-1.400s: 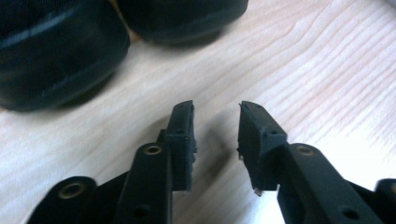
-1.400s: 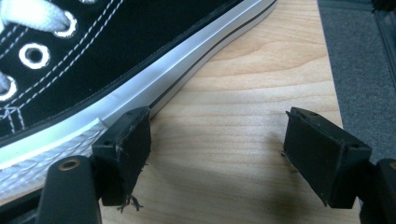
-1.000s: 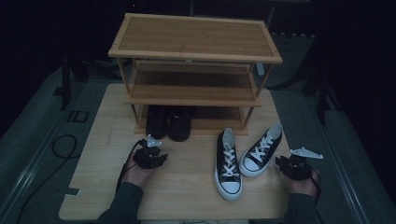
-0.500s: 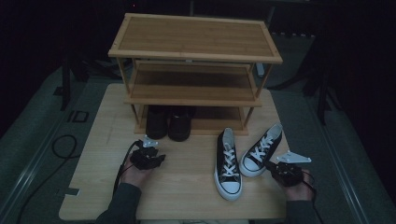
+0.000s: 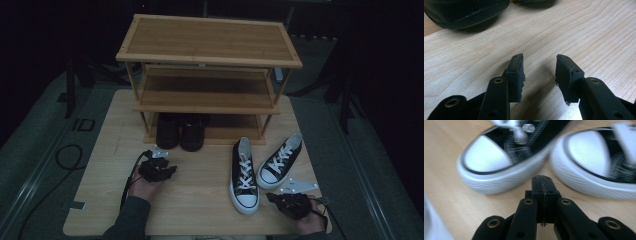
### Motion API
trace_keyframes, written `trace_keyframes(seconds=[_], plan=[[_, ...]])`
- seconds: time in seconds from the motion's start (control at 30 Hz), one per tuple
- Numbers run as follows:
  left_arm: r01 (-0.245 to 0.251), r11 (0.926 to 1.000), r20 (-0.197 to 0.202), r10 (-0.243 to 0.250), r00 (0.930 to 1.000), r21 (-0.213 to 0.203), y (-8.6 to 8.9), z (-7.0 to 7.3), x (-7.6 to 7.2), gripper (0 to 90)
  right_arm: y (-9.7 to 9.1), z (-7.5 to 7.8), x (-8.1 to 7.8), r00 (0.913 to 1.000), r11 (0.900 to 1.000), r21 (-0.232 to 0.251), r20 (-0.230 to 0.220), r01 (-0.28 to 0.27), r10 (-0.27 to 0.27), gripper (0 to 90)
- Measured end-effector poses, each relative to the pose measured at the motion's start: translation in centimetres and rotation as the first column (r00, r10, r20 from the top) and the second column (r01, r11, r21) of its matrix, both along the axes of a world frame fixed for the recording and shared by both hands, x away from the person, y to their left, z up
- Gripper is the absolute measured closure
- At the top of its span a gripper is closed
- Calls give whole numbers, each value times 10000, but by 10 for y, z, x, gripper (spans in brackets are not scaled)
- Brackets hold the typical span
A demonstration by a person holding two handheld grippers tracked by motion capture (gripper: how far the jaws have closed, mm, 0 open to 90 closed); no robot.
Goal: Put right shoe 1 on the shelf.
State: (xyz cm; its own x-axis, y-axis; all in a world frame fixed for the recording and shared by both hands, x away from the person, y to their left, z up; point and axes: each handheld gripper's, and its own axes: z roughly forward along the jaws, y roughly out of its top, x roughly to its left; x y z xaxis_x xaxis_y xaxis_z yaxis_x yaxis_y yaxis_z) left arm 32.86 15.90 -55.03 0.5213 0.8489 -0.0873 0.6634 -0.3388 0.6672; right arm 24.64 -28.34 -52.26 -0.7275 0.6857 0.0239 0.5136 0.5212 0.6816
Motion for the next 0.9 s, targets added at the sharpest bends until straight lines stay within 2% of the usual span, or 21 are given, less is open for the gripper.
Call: trace_keyframes(seconds=[0.07, 0.1, 0.13, 0.17, 0.37, 0.43, 0.57, 0.9], plan=[[23, 10000, -13, -23, 10000, 32, 0, 0, 0, 586, 8, -1, 0, 9994, 9995, 36, -60, -329, 329, 900], [23, 10000, -13, -23, 10000, 32, 0, 0, 0, 586, 8, -1, 0, 9994, 9995, 36, -60, -329, 329, 900], [21, 10000, -11, -21, 10000, 50, 1, 0, -1, 586, 18, -3, 1, 9981, 9981, -5, -51, -617, 617, 900], [21, 10000, -11, -21, 10000, 50, 1, 0, -1, 586, 18, -3, 1, 9981, 9981, -5, -51, -617, 617, 900], [-13, 10000, -33, 13, 10000, 71, 3, 0, -1, 586, 38, -3, 7, 9921, 9919, 216, -23, -1253, 1254, 900], [-24, 9999, -7, 24, 10000, 106, 3, 0, -2, 586, 51, -4, 12, 9873, 9869, 281, 41, -1586, 1586, 900], [-7, 10000, -14, 7, 10000, 56, 3, 0, -1, 585, 67, -4, 21, 9845, 9845, 148, 146, -1750, 1748, 900], [-12, 10000, -1, 12, 10000, 26, 3, 0, -1, 585, 90, -4, 40, 9808, 9814, 12, 344, -1921, 1920, 900]])
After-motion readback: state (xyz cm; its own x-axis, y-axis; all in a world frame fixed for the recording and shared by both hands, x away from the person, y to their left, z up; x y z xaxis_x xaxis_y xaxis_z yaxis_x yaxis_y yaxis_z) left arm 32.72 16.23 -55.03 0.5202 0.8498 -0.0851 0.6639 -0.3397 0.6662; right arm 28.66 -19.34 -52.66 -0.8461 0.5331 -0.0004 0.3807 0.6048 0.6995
